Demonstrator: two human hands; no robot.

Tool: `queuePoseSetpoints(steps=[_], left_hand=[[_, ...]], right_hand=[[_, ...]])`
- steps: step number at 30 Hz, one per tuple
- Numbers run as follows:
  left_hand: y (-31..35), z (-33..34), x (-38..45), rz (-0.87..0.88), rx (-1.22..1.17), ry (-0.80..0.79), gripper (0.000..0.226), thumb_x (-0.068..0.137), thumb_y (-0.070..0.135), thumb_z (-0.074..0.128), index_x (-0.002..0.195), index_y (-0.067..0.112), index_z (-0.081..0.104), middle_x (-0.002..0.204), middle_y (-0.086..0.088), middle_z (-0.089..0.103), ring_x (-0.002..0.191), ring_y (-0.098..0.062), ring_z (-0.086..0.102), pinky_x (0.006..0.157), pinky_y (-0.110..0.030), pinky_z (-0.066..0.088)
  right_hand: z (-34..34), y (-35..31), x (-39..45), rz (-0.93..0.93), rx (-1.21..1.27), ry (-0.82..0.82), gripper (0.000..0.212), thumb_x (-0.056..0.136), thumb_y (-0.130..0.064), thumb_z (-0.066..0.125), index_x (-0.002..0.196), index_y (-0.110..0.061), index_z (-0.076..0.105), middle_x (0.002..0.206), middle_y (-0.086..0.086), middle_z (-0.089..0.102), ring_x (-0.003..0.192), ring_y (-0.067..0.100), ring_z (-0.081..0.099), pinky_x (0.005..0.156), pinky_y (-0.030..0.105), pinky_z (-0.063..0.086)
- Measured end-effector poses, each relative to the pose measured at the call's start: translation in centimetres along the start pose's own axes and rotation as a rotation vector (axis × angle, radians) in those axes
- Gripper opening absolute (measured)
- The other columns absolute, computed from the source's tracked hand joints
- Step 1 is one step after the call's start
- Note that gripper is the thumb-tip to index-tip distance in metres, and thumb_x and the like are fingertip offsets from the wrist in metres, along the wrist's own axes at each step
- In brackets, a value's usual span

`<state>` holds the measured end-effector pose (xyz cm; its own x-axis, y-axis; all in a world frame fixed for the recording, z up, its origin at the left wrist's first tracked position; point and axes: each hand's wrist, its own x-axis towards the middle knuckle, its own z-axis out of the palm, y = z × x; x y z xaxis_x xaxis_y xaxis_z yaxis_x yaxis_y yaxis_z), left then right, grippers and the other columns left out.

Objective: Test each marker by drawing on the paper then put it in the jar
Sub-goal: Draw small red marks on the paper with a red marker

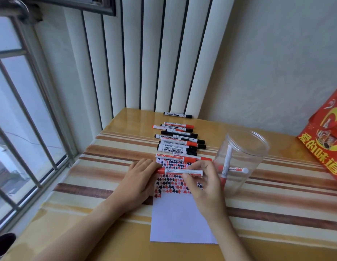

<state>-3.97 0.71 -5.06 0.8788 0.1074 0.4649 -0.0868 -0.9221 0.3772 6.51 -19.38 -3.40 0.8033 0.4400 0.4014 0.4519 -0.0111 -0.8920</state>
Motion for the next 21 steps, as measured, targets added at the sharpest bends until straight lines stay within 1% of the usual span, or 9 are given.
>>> queuePoseSetpoints(steps=[2, 3, 5, 7, 9, 11, 14, 16, 21], left_hand=[[0.2, 0.0, 0.0, 0.010, 0.030, -0.020, 0.026, 0.105, 0.033, 0.034, 0.118, 0.021, 0.054, 0.108, 0.011, 0.053, 0.099, -0.016, 0.050, 0.088, -0.040, 0.040], [0.4, 0.0, 0.0, 0.023, 0.044, -0.033, 0.024, 0.105, 0.033, 0.035, 0.116, 0.021, 0.053, 0.107, 0.011, 0.053, 0.097, -0.016, 0.049, 0.086, -0.039, 0.040], [0.9, 0.0, 0.1, 0.057, 0.059, -0.053, 0.018, 0.105, 0.030, 0.037, 0.112, 0.022, 0.052, 0.105, 0.012, 0.051, 0.095, -0.016, 0.049, 0.084, -0.037, 0.039], [1.1, -0.1, 0.1, 0.083, 0.049, -0.070, 0.019, 0.104, 0.028, 0.038, 0.114, 0.023, 0.053, 0.109, 0.013, 0.052, 0.098, -0.015, 0.048, 0.085, -0.034, 0.037], [1.0, -0.2, 0.0, 0.090, 0.031, -0.090, 0.025, 0.103, 0.029, 0.036, 0.119, 0.022, 0.054, 0.115, 0.012, 0.053, 0.102, -0.013, 0.048, 0.088, -0.032, 0.037], [0.9, -0.3, 0.0, 0.083, 0.010, -0.096, 0.027, 0.104, 0.032, 0.031, 0.116, 0.024, 0.054, 0.114, 0.013, 0.053, 0.103, -0.012, 0.048, 0.089, -0.032, 0.036], [1.0, -0.3, 0.1, 0.071, -0.014, -0.057, 0.028, 0.107, 0.038, 0.028, 0.104, 0.026, 0.053, 0.103, 0.017, 0.051, 0.096, -0.010, 0.048, 0.084, -0.037, 0.040], [1.0, -0.2, 0.2, 0.078, -0.017, -0.012, 0.029, 0.107, 0.038, 0.030, 0.100, 0.025, 0.054, 0.099, 0.018, 0.050, 0.091, -0.011, 0.048, 0.080, -0.041, 0.042], [0.6, 0.0, 0.1, 0.094, -0.008, 0.078, 0.033, 0.106, 0.039, 0.032, 0.095, 0.021, 0.057, 0.090, 0.015, 0.050, 0.083, -0.011, 0.045, 0.075, -0.038, 0.040]], right_hand=[[-0.3, 0.1, 0.0, -0.290, -0.434, -0.001, 0.014, 0.088, -0.018, 0.075, 0.097, -0.018, 0.064, 0.097, -0.009, 0.064, 0.097, 0.015, 0.064, 0.089, 0.029, 0.048], [-0.1, 0.0, -0.1, -0.369, -0.575, -0.031, 0.013, 0.089, -0.021, 0.074, 0.097, -0.017, 0.065, 0.099, -0.008, 0.063, 0.099, 0.016, 0.062, 0.091, 0.031, 0.046], [0.8, -0.3, -0.3, -0.401, -0.705, -0.120, 0.016, 0.091, -0.024, 0.074, 0.103, -0.016, 0.067, 0.104, -0.005, 0.064, 0.101, 0.020, 0.061, 0.092, 0.035, 0.047], [2.0, -0.3, -0.8, -0.388, -0.743, -0.207, 0.019, 0.092, -0.024, 0.073, 0.108, -0.014, 0.067, 0.104, -0.002, 0.066, 0.099, 0.023, 0.063, 0.086, 0.036, 0.051], [2.8, -0.3, -0.9, -0.395, -0.772, -0.229, 0.017, 0.093, -0.022, 0.074, 0.105, -0.013, 0.067, 0.094, 0.000, 0.066, 0.087, 0.024, 0.064, 0.072, 0.035, 0.050], [3.1, -0.2, -0.9, -0.409, -0.816, -0.216, 0.016, 0.091, -0.021, 0.079, 0.101, -0.013, 0.069, 0.085, 0.000, 0.065, 0.077, 0.023, 0.064, 0.061, 0.031, 0.046], [3.1, 0.1, -0.8, -0.459, -0.873, -0.181, 0.018, 0.088, -0.025, 0.083, 0.092, -0.014, 0.069, 0.078, -0.002, 0.061, 0.066, 0.021, 0.061, 0.054, 0.027, 0.033], [3.1, 0.3, -0.9, -0.473, -0.871, -0.171, 0.021, 0.093, -0.030, 0.077, 0.089, -0.014, 0.064, 0.077, -0.002, 0.061, 0.061, 0.023, 0.059, 0.054, 0.025, 0.027], [3.4, 0.0, -1.1, -0.484, -0.868, -0.194, 0.029, 0.102, -0.041, 0.048, 0.091, -0.016, 0.060, 0.077, -0.004, 0.063, 0.052, 0.023, 0.056, 0.048, 0.024, 0.023]])
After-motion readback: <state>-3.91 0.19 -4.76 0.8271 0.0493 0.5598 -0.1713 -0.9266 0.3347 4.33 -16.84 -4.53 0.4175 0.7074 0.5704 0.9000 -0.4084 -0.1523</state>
